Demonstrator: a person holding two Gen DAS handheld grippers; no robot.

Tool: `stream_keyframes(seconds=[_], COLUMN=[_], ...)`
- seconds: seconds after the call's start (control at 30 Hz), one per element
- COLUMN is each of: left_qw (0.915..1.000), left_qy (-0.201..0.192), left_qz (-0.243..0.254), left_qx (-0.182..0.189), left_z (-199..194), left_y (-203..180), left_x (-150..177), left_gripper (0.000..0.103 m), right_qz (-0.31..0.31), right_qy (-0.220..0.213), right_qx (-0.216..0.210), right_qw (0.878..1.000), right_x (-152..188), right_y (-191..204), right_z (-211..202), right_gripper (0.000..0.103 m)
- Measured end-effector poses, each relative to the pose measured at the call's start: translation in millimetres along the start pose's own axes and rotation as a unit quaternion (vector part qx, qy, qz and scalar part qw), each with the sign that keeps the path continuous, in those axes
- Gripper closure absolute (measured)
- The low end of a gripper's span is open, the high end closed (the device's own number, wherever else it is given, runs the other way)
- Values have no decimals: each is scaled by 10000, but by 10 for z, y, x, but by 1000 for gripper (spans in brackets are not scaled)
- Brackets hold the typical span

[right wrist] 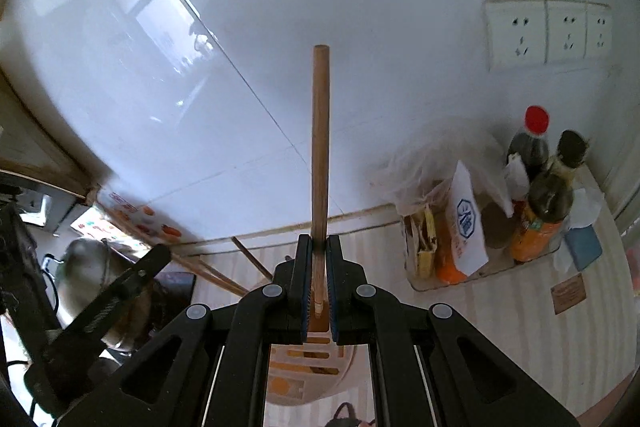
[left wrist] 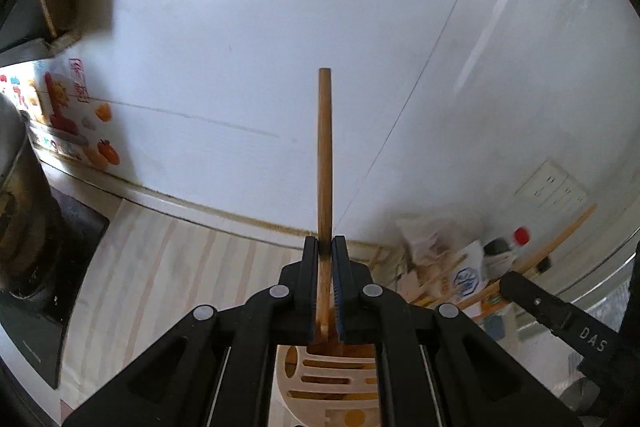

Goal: Organize utensils
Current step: 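Carry both held chopsticks above the cream holder and lower them in, then open both tools to release the chopsticks into the holder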

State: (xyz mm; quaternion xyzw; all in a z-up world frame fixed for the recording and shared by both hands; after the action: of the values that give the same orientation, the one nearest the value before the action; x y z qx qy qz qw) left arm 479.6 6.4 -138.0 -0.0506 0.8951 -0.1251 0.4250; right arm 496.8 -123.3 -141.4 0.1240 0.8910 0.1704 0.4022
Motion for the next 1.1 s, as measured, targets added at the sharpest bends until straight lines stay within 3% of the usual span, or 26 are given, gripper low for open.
stream_keyframes(seconds=[0.13, 0.2, 0.23, 0.27, 0.3, 0.33, 0.47, 0.63, 0.73, 0.83, 0.97, 1.03, 1.1], left_qw=[9992, 9986, 9988, 9993, 9995, 9994, 9966, 9895, 9886, 9872, 9857, 9820, 9758], left_qy=[385, 454, 426, 319, 200, -8, -465, -508, -357, -35, 746, 1179, 1528], left_qz=[-107, -223, -215, -163, -114, -103, 23, 276, 397, 587, 785, 969, 1213], left_qx=[97, 156, 84, -70, -195, -320, -673, -1322, -1409, -1479, -1288, -1116, -991], left_z=[31, -56, -130, -220, -315, -444, -783, -911, -890, -774, -530, -412, -290], left_y=[0, 9, 28, 72, 98, 168, 364, 617, 672, 689, 610, 524, 434], left_x=[124, 133, 113, 64, 21, -49, -141, 23, 276, 610, 1284, 1684, 2040], left_gripper=[96, 89, 77, 68, 42, 19, 3, 0, 0, 0, 0, 0, 1], right_qz=[-37, -4, 29, 106, 182, 241, 427, 664, 695, 684, 610, 605, 516], right_qy=[524, 743, 743, 684, 591, 497, 265, -48, -164, 52, 476, 736, 1009], right_qx=[-7, -18, -25, -44, -63, -74, -58, 106, 396, 600, 945, 1006, 1054], right_qw=[9986, 9972, 9972, 9976, 9981, 9984, 9987, 9977, 9967, 9958, 9925, 9904, 9879], right_x=[162, 238, 242, 224, 193, 163, 106, 192, 359, 617, 1040, 1282, 1517], right_y=[-6, -19, -37, -67, -104, -142, -349, -732, -1016, -1276, -1624, -1770, -1871], right_z=[212, 262, 244, 196, 138, 70, -211, -546, -672, -680, -643, -603, -548], right_gripper=[95, 94, 88, 71, 56, 52, 52, 49, 39, 39, 39, 43, 65])
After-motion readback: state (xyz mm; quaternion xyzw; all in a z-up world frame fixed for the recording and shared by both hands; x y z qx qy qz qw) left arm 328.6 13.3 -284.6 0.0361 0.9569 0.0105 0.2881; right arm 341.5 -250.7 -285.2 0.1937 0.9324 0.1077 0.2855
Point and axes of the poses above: each gripper's, at about its wrist camera, not at the fingertips, and z roughly the way its jaws point, y to its left, x to its underside, the point moved 10 cm from there along z, roughly the way its jaws point, and after that the axes turned 9 degrees about -y, right-handed, at the moved point
